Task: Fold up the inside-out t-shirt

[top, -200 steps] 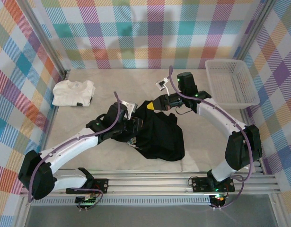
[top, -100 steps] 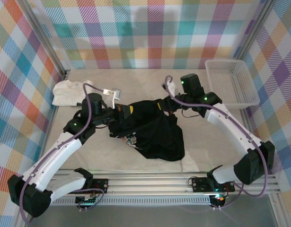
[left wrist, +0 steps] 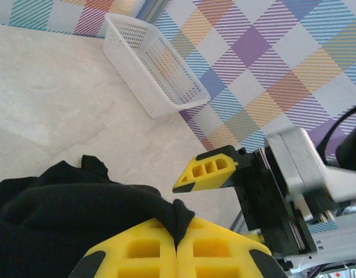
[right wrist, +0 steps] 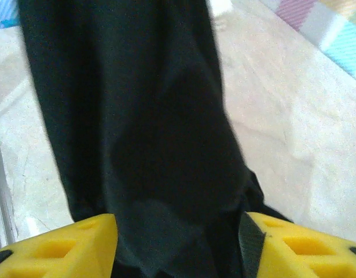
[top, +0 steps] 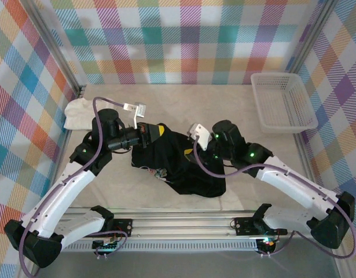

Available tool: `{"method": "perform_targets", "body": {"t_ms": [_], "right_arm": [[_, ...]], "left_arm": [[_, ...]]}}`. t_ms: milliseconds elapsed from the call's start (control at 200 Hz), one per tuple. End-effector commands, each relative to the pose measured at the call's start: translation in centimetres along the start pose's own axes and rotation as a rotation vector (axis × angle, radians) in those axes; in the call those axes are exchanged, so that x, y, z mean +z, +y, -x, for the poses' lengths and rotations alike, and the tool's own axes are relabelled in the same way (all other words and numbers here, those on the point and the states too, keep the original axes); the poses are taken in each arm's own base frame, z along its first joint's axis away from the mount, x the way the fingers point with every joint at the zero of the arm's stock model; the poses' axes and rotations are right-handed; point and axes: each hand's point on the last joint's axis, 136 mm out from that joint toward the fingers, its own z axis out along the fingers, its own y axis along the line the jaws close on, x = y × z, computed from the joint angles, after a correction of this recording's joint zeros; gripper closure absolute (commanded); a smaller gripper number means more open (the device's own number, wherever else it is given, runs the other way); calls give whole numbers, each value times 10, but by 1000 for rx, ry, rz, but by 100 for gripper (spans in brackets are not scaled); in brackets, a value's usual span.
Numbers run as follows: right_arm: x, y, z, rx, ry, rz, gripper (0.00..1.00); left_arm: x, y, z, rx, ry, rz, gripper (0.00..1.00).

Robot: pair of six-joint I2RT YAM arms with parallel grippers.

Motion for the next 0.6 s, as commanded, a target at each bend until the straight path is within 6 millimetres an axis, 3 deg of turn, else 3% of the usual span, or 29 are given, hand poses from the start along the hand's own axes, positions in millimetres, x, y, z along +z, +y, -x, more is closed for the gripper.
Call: {"method": "perform_targets", "body": {"t_ms": [0, 105, 190, 230, 300, 355, 485, 595], "right_arm": [[18, 8, 16, -51, -77, 6, 36], [37, 5, 19, -30, -69, -26, 28], [54, -9, 20, -13, -54, -89, 28], [59, -13, 22, -12, -47, -105, 36], [61, -9, 22, 1, -34, -52, 67], [53, -2, 22, 55, -44, 58, 83], [20, 33, 32, 167, -145, 434, 98], [9, 48, 44, 253, -196, 595, 100]], "left_arm": [[-8, -17, 15, 31, -32, -46, 100], [-9, -17, 16, 32, -36, -45, 100], [-10, -18, 15, 38, -38, -47, 100], [-12, -15, 12, 29, -26, -27, 100], [-16, -3, 14, 22, -57, 51, 100], [-24, 16, 20, 16, -105, 175, 100], [-41, 76, 27, 28, -187, 510, 100], [-37, 104, 27, 49, -177, 635, 97]]}}
